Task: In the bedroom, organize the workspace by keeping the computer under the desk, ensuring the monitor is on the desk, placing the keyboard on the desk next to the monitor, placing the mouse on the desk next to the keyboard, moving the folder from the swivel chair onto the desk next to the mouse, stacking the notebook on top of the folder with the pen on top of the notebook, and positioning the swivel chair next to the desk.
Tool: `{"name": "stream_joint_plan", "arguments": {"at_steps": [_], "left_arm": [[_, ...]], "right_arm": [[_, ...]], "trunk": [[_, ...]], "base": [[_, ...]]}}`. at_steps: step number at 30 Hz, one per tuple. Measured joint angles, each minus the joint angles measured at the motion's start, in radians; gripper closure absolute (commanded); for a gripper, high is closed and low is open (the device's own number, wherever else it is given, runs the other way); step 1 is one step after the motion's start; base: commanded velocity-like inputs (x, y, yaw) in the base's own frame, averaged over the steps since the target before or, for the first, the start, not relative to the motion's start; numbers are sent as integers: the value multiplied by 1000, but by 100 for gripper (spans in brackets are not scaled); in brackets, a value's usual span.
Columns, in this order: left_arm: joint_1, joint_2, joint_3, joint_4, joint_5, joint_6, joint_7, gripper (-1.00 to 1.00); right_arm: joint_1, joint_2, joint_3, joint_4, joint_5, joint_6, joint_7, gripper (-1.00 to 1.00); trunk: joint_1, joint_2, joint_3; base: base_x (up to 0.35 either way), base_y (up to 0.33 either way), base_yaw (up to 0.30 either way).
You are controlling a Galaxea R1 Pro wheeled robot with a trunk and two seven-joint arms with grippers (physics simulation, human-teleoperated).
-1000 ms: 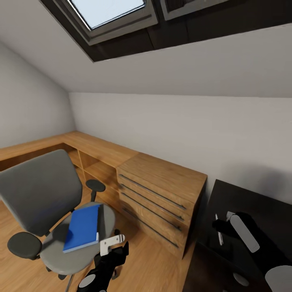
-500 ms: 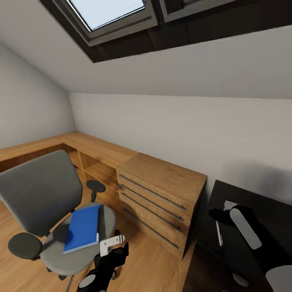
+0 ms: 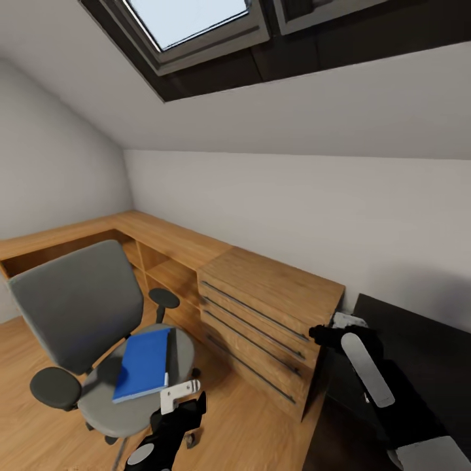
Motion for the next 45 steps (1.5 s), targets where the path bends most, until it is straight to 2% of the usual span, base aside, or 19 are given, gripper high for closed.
{"name": "stream_joint_plan", "arguments": {"at_steps": [1,2,6,9,22,32,45], "left_arm": [[0,0,0,1,0,-1,12,-100],[0,0,0,1,0,-1,23,-100],[0,0,0,0,3,-3,71,-100],[0,0,-1,-2,4,-3,88,-100],[0,-1,-1,-3,5,-3,98,-100],[0,0,-1,-4,5,-4,97,-100],[0,0,-1,-4,6,-3,97,-100]], "right_arm": [[1,13,63,0,4,-5,-28,-100],[1,16,97,0,9,-8,-38,-100],[1,22,176,0,13,-30,-71,-100],[2,23,202,0,14,-40,-96,-100],[2,22,249,-2,14,-45,-115,-100],[1,23,254,-2,14,-46,-115,-100],[2,23,252,-24,14,-46,-115,-100]], "trunk": [[0,0,0],[0,0,0],[0,0,0],[0,0,0],[0,0,0],[0,0,0],[0,0,1]], "base": [[0,0,277],[0,0,278],[0,0,279],[0,0,280],[0,0,280],[0,0,270],[0,0,81]]}}
